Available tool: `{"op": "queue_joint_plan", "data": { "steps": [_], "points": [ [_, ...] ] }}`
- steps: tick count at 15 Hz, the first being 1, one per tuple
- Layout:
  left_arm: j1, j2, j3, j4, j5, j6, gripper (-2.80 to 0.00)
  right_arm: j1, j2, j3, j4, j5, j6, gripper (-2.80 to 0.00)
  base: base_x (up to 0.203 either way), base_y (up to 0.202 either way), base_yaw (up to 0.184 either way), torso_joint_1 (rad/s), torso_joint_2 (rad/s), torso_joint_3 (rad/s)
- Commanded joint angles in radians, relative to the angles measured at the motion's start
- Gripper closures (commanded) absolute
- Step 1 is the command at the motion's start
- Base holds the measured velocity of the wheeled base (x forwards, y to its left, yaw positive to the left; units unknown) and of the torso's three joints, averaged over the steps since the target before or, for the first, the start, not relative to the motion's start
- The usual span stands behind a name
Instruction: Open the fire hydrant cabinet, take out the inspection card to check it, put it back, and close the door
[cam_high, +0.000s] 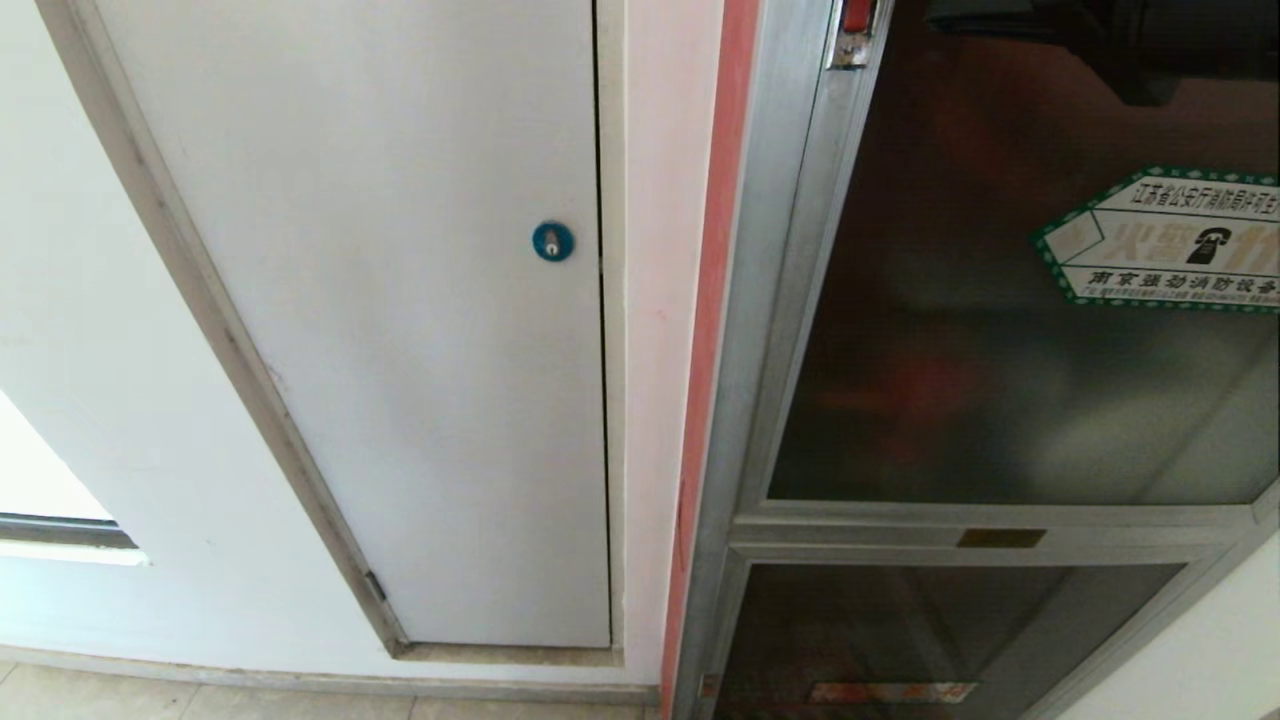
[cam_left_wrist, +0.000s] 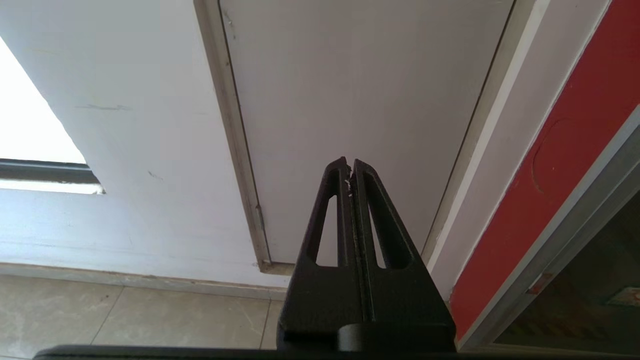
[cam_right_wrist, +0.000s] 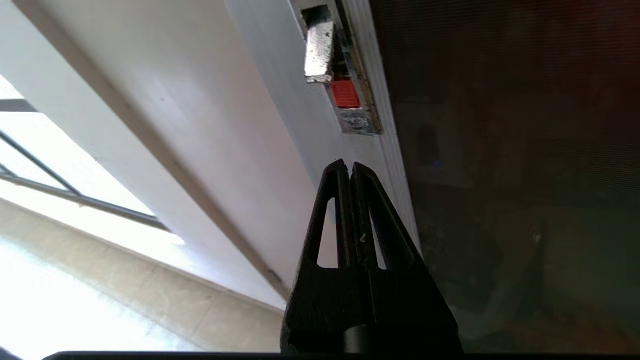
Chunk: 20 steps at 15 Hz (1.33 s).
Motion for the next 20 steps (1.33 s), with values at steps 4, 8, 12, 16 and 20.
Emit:
{"op": "queue_joint_plan", "data": {
  "steps": [4, 8, 12, 16, 20],
  "points": [
    [0.0, 0.001, 0.02, -0.001, 0.0, -0.001, 0.0, 0.062, -0.001, -0.008, 0.004, -0.133, -0.093, 0.0, 0.0, 0.0, 0.0, 0.0, 0.0, 0.0],
    [0.0, 0.001, 0.02, -0.001, 0.0, -0.001, 0.0, 0.098, 0.02, -0.047, -0.012, -0.133, -0.131, 0.0, 0.0, 0.0, 0.0, 0.0, 0.0, 0.0],
    [0.0, 0.001, 0.02, -0.001, 0.0, -0.001, 0.0, 0.101, -0.001, -0.063, -0.012, -0.128, -0.13, 0.0, 0.0, 0.0, 0.0, 0.0, 0.0, 0.0],
    [0.0, 0.001, 0.02, 0.0, 0.0, -0.001, 0.0, 0.101, -0.038, 0.118, -0.108, -0.124, -0.19, 0.0, 0.0, 0.0, 0.0, 0.0, 0.0, 0.0],
    [0.0, 0.001, 0.02, 0.0, 0.0, -0.001, 0.0, 0.107, -0.059, 0.453, -0.504, -0.177, -0.319, 0.0, 0.0, 0.0, 0.0, 0.0, 0.0, 0.0]
  ]
}}
